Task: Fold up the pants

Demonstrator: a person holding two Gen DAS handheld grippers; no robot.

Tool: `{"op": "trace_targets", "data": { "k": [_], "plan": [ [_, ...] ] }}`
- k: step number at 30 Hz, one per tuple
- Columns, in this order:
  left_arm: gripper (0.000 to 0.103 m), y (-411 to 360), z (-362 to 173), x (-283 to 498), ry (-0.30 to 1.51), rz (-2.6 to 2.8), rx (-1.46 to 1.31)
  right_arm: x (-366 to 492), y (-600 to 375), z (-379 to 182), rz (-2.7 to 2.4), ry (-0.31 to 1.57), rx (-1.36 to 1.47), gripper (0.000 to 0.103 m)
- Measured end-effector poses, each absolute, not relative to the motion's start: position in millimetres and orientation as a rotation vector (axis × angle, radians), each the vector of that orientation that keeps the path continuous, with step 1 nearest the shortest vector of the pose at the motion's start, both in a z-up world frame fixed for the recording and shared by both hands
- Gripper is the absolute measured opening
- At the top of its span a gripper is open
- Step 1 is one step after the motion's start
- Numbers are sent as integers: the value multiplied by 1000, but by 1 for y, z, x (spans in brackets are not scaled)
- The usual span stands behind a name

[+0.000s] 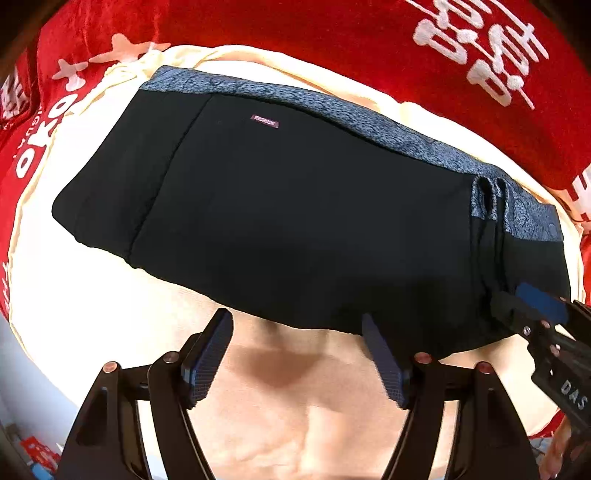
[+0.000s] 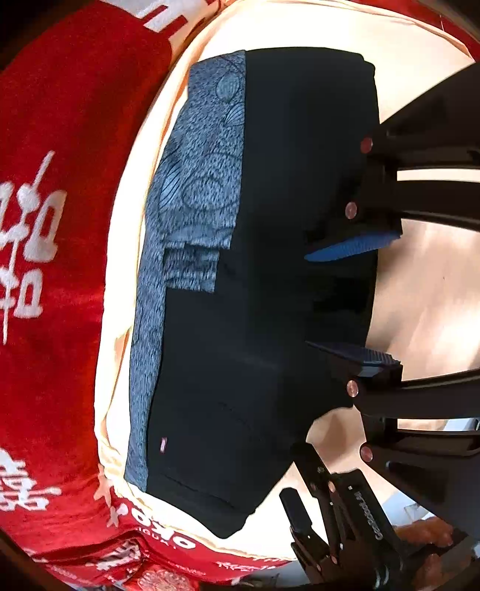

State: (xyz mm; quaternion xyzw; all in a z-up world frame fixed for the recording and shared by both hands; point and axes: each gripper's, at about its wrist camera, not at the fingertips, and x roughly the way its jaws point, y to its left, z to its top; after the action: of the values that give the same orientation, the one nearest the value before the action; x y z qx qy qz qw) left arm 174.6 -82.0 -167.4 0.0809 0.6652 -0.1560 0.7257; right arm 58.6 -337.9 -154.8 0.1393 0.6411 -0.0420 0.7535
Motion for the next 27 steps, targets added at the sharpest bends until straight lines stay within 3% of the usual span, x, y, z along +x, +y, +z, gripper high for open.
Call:
{"op": "trace_targets", "data": {
  "k": [8, 16, 27],
  "plan": [
    [76, -69, -171, 185, 1472, -334, 144, 65, -315, -153, -37, 1423, 272, 48],
    [76, -48, -183, 195, 1493, -353, 72, 69, -312, -167, -49, 1455, 245, 73],
    [76, -23, -191, 201, 1494, -356, -40, 69, -305, -187, -79, 1493, 249, 79]
  ]
}}
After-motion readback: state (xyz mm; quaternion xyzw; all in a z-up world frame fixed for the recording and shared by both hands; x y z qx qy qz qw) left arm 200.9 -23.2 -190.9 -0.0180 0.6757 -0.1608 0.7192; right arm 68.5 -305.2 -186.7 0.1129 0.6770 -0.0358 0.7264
